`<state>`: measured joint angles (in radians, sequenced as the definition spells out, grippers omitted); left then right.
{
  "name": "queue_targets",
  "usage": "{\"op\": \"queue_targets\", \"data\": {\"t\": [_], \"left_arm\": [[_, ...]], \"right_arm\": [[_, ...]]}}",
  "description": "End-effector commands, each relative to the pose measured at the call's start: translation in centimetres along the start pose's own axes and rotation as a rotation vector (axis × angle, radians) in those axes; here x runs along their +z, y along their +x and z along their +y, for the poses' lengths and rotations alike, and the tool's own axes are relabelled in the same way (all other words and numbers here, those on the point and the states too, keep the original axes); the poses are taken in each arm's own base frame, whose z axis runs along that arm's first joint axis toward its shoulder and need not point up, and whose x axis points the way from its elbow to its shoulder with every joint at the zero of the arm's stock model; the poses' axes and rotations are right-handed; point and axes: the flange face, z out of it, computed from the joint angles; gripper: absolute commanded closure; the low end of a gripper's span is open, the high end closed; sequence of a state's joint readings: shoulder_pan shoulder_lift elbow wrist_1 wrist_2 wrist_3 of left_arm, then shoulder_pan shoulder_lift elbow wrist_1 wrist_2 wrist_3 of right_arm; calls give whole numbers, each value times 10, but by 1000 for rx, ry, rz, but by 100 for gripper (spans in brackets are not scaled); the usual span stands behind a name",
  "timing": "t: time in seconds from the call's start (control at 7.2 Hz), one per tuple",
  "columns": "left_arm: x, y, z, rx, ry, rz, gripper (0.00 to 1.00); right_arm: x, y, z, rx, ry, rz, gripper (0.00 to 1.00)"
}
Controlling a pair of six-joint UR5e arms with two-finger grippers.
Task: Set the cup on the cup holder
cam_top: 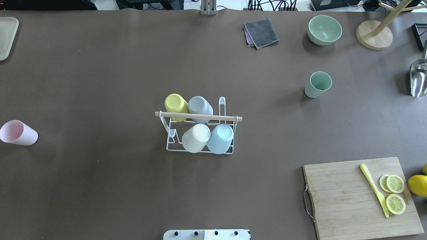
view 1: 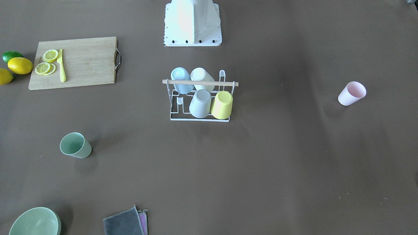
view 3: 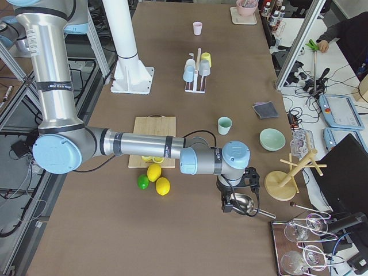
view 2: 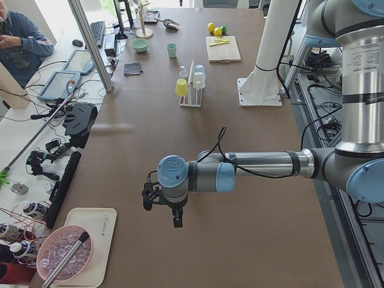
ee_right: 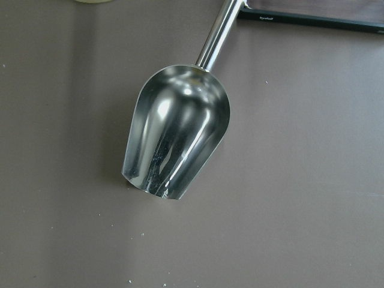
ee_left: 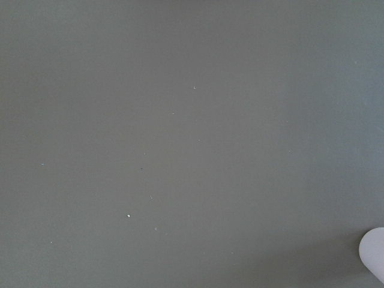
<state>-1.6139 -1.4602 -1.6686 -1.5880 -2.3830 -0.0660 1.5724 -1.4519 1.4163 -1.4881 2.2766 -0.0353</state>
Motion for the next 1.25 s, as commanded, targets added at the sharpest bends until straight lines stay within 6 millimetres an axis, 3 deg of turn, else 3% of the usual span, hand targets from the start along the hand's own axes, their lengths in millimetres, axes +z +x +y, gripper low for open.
{"op": "queue_targets", "data": {"t": [0.0, 0.42, 1.11], "left_arm": [[2, 2, 4, 1, -7, 0, 1], [3, 3, 3, 5, -9, -7, 1], [7, 35, -3, 90, -18, -52, 1]], "right_arm": [[-1, 1, -3, 4, -2, 0, 0], [0, 0, -4, 3, -3, -1, 0], [0, 0, -2, 2, -2, -3, 0]]}}
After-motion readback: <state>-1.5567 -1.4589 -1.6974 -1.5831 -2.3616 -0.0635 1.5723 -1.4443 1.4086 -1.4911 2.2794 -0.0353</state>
